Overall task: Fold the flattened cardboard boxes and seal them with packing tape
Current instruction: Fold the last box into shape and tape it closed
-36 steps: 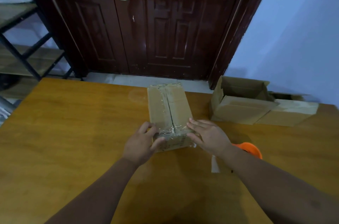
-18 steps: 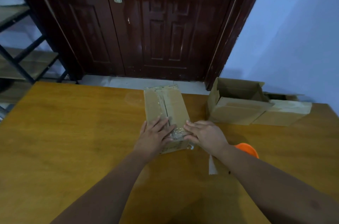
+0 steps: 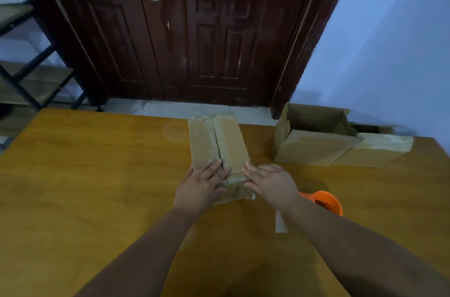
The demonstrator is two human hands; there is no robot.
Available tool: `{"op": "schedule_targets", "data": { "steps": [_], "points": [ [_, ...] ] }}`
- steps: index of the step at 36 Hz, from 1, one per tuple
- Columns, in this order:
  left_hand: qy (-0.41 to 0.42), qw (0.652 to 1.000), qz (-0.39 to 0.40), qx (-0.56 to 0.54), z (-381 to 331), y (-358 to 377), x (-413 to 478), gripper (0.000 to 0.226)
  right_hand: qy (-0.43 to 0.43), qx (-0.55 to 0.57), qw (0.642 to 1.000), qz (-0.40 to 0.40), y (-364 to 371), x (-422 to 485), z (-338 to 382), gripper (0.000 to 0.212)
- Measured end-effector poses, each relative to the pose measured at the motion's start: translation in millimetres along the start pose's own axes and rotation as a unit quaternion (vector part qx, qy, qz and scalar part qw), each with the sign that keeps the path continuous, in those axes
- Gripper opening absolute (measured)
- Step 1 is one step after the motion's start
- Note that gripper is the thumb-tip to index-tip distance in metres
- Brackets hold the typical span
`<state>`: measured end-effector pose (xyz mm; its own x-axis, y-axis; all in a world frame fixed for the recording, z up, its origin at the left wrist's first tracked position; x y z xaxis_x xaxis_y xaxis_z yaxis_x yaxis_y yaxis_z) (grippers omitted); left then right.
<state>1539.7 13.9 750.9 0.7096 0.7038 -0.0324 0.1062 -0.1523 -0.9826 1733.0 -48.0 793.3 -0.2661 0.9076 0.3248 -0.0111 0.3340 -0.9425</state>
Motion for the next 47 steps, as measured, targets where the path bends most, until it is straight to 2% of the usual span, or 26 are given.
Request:
{"op": "schedule_targets", "data": {
  "steps": [6,12,15,19,23,24,26,28,30,32,34,36,38,40,41,42,43,44,47],
  "points": [
    [0.015,0.998,-0.032,-0.043,-1,-2,-3,0.057,0.014,0.007,1.000,-0.027,8,-3,0,0.044],
    [0.043,0.996,0.037,-0.062,17,0,-2,0.066,0.011,0.010,0.999,-0.037,10,-4,1,0.042],
    [0.058,0.995,0.013,-0.081,22,-4,-8,0.066,0.011,0.006,0.999,-0.039,10,-4,1,0.042],
    [0.024,0.998,-0.007,-0.066,25,0,-15,0.066,0.013,0.007,0.999,-0.050,12,-5,2,0.043],
    [0.042,0.995,-0.076,-0.046,13,-10,-15,0.058,0.036,0.017,0.998,-0.049,10,-5,4,0.045],
    [0.046,0.994,-0.095,-0.022,11,-12,-14,0.058,0.045,0.021,0.998,-0.044,9,-5,4,0.045],
    [0.043,0.995,-0.084,-0.016,10,-9,-13,0.055,0.066,0.031,0.997,-0.020,6,-5,6,0.045],
    [-0.015,0.996,-0.049,-0.078,16,-5,-16,0.057,0.112,0.052,0.992,0.038,3,-2,9,0.044],
    [-0.079,0.984,-0.038,-0.156,19,-5,-22,0.069,0.193,0.121,0.968,0.101,3,0,11,0.049],
    [-0.161,0.936,-0.033,-0.310,20,-7,-29,0.082,0.285,0.215,0.930,0.087,2,4,14,0.062],
    [-0.249,0.840,-0.056,-0.479,19,-5,-34,0.088,0.397,0.300,0.866,0.053,2,10,14,0.063],
    [-0.327,0.744,-0.075,-0.577,18,-4,-33,0.086,0.503,0.372,0.777,0.070,6,17,12,0.061],
    [-0.373,0.680,-0.092,-0.625,15,-5,-30,0.079,0.585,0.433,0.675,0.122,10,22,11,0.065],
    [-0.377,0.659,-0.101,-0.642,11,-8,-27,0.072,0.631,0.497,0.573,0.162,10,24,14,0.068],
    [-0.370,0.660,-0.095,-0.648,9,-11,-26,0.070,0.640,0.520,0.536,0.180,8,24,17,0.070],
    [-0.358,0.660,-0.084,-0.655,5,-13,-24,0.067,0.642,0.535,0.513,0.197,6,24,21,0.072],
    [-0.347,0.660,-0.074,-0.662,2,-15,-23,0.064,0.637,0.544,0.504,0.210,6,24,24,0.075],
    [-0.340,0.656,-0.071,-0.670,0,-16,-21,0.061,0.626,0.548,0.510,0.218,7,24,26,0.077],
    [-0.336,0.616,-0.095,-0.706,1,-16,-19,0.048,0.565,0.532,0.593,0.215,8,26,28,0.082]
  ]
}}
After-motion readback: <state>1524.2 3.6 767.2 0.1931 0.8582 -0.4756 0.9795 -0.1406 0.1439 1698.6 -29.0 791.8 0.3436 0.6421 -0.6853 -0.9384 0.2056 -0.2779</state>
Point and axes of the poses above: each hand's wrist, its own x-axis towards the middle knuckle, its own y-axis out of the palm, z = x × y, the point moved 2 cm from there along x, towards the middle knuckle, and after that the axes turned 4 degrees about y, right-handed, at the moved point
